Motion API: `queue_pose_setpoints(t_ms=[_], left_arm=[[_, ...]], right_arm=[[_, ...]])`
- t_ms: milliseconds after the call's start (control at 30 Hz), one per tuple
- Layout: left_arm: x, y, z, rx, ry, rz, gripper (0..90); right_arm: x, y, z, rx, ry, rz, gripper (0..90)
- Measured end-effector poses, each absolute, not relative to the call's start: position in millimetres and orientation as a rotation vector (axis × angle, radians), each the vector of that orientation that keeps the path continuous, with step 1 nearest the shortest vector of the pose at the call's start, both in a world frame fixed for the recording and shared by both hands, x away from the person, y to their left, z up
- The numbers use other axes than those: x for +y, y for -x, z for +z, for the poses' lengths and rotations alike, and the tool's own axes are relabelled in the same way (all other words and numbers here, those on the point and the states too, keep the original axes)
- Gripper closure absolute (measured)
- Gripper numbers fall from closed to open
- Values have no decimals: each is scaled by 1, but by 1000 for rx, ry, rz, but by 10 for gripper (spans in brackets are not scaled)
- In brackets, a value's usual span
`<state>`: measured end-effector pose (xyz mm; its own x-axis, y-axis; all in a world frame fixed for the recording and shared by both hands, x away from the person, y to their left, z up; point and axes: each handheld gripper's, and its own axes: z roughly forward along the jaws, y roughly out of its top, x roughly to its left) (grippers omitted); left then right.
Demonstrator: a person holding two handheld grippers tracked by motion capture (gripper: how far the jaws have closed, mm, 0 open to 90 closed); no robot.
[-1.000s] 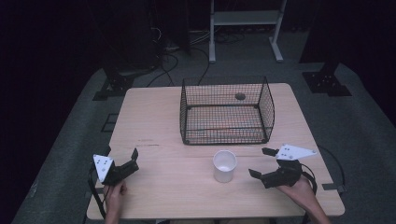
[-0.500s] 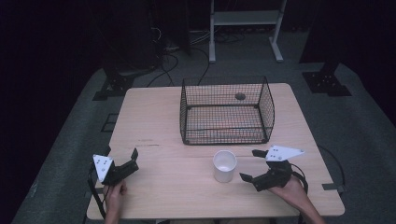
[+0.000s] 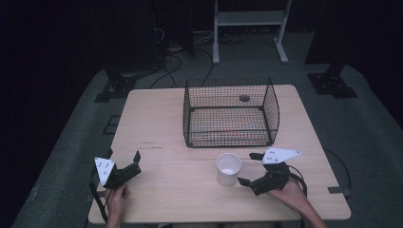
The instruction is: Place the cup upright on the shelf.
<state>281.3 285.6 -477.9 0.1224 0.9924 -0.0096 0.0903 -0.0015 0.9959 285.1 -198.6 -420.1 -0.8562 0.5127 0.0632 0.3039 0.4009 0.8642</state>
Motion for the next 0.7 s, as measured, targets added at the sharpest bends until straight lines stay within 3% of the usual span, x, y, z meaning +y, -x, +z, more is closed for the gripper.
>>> queue_pose_setpoints(t_ms=[700], left_arm=[[286, -281, -478, 1185, -1327, 1069, 0]], right_arm=[[-168, -297, -431, 2517, -703, 1403, 26]])
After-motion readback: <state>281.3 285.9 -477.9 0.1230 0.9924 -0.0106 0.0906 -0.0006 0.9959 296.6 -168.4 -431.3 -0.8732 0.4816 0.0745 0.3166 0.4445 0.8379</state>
